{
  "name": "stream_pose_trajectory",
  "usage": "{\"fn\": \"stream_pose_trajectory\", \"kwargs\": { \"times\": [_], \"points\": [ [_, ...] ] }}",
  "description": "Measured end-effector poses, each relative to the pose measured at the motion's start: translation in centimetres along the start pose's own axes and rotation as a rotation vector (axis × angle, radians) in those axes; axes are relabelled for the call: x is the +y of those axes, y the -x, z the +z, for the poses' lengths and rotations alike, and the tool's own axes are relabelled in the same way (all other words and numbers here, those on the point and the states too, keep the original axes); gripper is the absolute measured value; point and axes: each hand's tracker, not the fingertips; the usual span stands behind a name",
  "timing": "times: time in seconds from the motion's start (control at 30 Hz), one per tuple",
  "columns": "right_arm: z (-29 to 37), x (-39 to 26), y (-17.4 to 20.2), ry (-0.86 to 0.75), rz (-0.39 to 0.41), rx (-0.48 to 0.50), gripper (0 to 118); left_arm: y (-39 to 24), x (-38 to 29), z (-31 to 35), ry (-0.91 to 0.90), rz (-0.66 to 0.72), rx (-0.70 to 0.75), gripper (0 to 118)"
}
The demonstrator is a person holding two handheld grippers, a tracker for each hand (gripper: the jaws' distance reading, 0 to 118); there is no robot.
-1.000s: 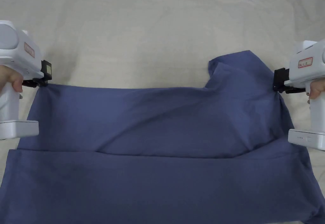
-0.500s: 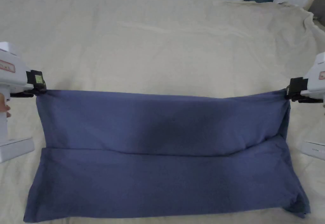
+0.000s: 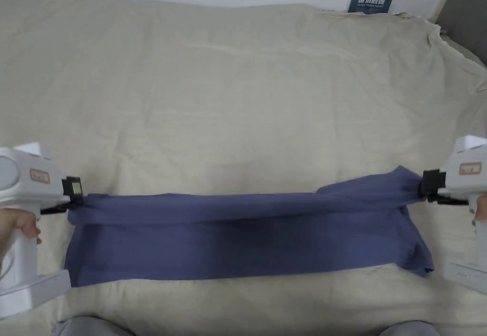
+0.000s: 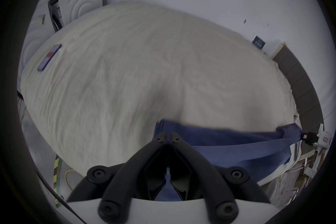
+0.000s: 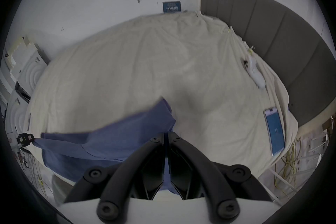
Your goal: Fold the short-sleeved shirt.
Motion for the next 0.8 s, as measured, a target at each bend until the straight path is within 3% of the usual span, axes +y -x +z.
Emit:
{"fn": "stream_pose_trajectory", "kwargs": {
  "times": [0.47,0.53,0.57,0.6,0.63,0.67,0.7,0.8],
  "points": [
    [-4.2,-6.6,-0.6,0.15,-0.052,-0.054,2,0.1,-4.9,-1.9,0.067,-0.017,0.085,0],
    [-4.1,-6.6,-0.7,0.142,-0.083,-0.047,5,0.2,-4.8,-1.5,0.057,-0.002,0.088,14],
    [-3.7,-6.4,-0.8,0.143,-0.081,-0.053,16,0.3,-4.6,-1.2,0.055,0.007,0.094,28],
    [-3.2,-6.2,-1.0,0.138,-0.079,-0.061,45,0.5,-4.2,-0.6,0.054,0.014,0.093,59],
    [-2.5,-5.9,-1.2,0.129,-0.063,-0.075,69,0.9,-3.8,0.0,0.048,0.023,0.084,83],
    [-1.6,-5.5,-1.4,0.113,-0.051,-0.082,87,1.1,-3.3,0.8,0.035,0.027,0.068,103],
    [-0.3,-4.8,-1.6,0.07,-0.029,-0.083,96,1.2,-2.6,2.0,0.0,0.023,0.038,118],
    [3.9,-2.4,-1.4,-0.062,0.067,-0.097,96,0.5,0.0,5.6,-0.118,-0.009,0.032,118]
  ]
}}
